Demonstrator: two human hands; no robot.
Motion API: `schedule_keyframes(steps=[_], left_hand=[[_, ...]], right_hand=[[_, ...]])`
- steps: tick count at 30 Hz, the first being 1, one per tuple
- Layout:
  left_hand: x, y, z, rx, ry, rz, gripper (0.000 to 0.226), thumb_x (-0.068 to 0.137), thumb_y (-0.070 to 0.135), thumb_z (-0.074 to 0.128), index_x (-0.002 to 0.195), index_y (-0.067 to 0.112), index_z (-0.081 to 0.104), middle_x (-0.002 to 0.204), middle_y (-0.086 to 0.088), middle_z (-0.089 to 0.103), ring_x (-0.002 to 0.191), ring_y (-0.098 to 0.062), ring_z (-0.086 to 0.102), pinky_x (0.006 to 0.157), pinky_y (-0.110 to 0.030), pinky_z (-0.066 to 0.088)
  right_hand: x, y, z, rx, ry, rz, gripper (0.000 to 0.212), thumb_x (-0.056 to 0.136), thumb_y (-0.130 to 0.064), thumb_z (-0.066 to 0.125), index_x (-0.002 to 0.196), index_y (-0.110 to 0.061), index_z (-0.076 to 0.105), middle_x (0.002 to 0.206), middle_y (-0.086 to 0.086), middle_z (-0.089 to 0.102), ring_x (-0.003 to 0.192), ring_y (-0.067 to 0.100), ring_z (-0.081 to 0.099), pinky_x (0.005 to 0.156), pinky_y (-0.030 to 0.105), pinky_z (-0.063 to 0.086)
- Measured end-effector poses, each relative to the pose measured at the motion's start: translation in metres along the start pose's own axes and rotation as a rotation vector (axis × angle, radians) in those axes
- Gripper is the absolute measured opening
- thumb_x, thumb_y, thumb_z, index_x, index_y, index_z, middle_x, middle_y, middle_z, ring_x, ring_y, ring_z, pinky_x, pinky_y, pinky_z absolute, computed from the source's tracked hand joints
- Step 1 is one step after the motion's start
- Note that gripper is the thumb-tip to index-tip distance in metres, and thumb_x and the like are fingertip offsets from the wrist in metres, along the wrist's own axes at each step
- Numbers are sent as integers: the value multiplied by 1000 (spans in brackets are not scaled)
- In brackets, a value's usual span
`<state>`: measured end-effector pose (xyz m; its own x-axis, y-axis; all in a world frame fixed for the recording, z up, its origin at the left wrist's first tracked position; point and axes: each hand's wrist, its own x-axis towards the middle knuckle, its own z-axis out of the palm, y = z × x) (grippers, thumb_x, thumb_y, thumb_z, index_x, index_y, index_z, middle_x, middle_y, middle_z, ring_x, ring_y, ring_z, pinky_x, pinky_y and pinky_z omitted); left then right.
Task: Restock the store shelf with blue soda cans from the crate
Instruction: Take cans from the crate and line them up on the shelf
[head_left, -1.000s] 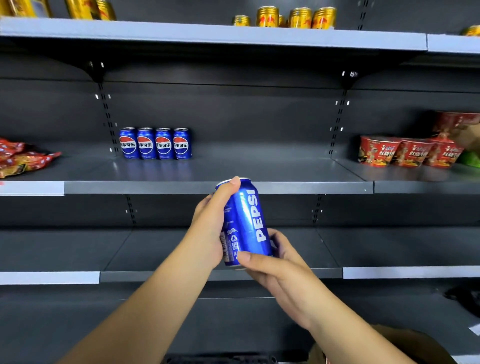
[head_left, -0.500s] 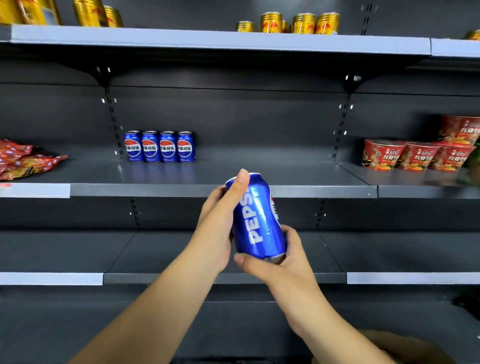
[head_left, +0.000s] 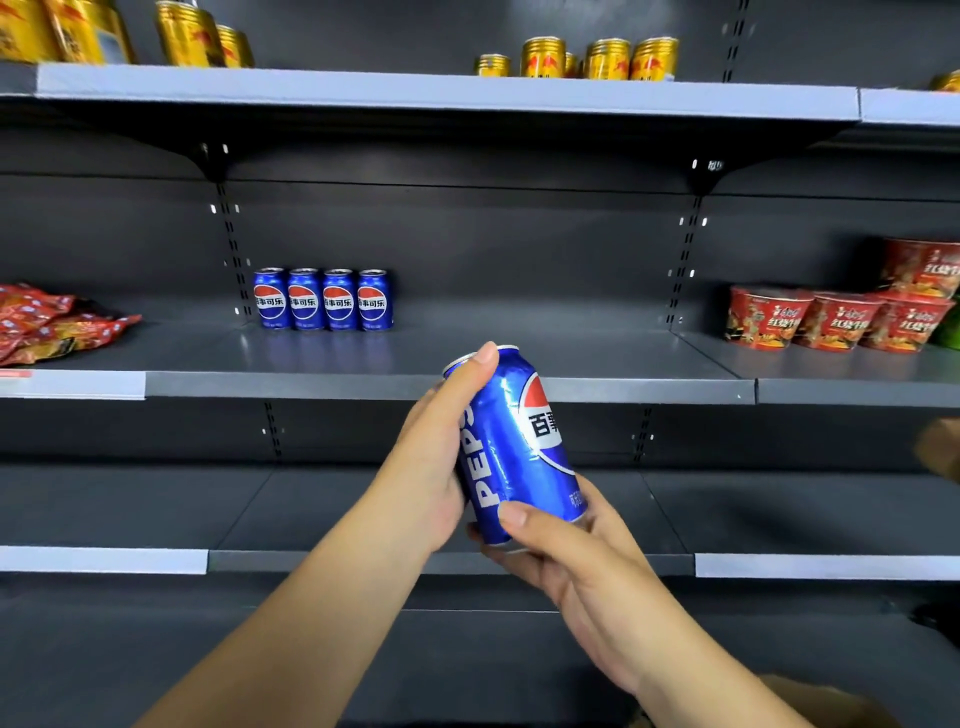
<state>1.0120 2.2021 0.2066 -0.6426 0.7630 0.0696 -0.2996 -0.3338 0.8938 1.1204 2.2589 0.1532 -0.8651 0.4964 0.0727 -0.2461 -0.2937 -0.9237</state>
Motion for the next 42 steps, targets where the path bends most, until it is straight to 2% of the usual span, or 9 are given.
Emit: schedule_keyframes(steps=[5,8,13,18,22,27,35,39,42], left_hand=[[-8,-6,9,116,113,108,80,39,55,72,108,17,59,92,1,73,78,-10,70,66,-26,55],[-9,-5,14,77,137,159,71,46,46,75,107,14,61,92,-4,72,74,-13,69,62,-25,55],[-6,4,11,60,5,146,41,54,36,72,87,12,70,78,-8,70,68,-18,66,66,-31,56],[-1,3,15,104,-93,72,33,63,34,78,89,15,72,78,-7,69,68,-19,65,61,-29,55],[2,0,24,123,-48,-10,59,51,56,73,91,13,68,76,-7,69,63,-18,66,58,-29,55],[8,1,29,171,-81,-54,45,41,55,70,62,15,68,62,-8,66,52,-19,63,57,-30,55],[19,-16,33,146,-101,-33,46,47,58,64,69,19,75,70,-7,69,59,-18,65,64,-31,55],[30,-25,31,316,39,63,58,58,67,53,84,17,70,75,-1,73,71,-13,69,69,-28,56],[43,-32,19,359,183,88,43,85,58,44,81,21,66,69,10,72,72,-6,67,69,-25,52]], right_hand=[[-4,4,4,-70,103,-75,75,43,-27,82,112,-14,55,100,3,72,89,17,68,82,28,55],[-6,2,5,-107,117,-116,64,53,-13,78,111,-15,52,94,-1,73,82,10,68,69,18,53],[-4,-10,-4,-143,16,-84,72,49,-38,77,114,-16,53,103,-4,71,97,14,64,87,28,50],[-4,-24,-14,-222,-104,-8,65,54,-36,76,116,-20,60,108,1,71,101,18,66,86,28,50],[-4,-25,-15,-277,-27,-33,60,56,-24,79,112,-20,57,101,-4,72,92,8,68,75,17,51],[-1,-33,-18,-410,-30,16,60,62,-17,84,111,-26,51,99,-9,71,91,4,67,75,17,53],[6,-35,-38,-494,6,9,58,57,-15,88,106,-24,58,96,-8,73,90,9,68,84,30,56],[19,-31,-48,-480,57,19,57,57,-10,89,104,-20,57,92,-4,73,84,9,69,70,20,55],[36,-25,-56,-502,106,3,59,58,-9,88,107,-17,55,96,-2,71,87,12,68,71,20,56]])
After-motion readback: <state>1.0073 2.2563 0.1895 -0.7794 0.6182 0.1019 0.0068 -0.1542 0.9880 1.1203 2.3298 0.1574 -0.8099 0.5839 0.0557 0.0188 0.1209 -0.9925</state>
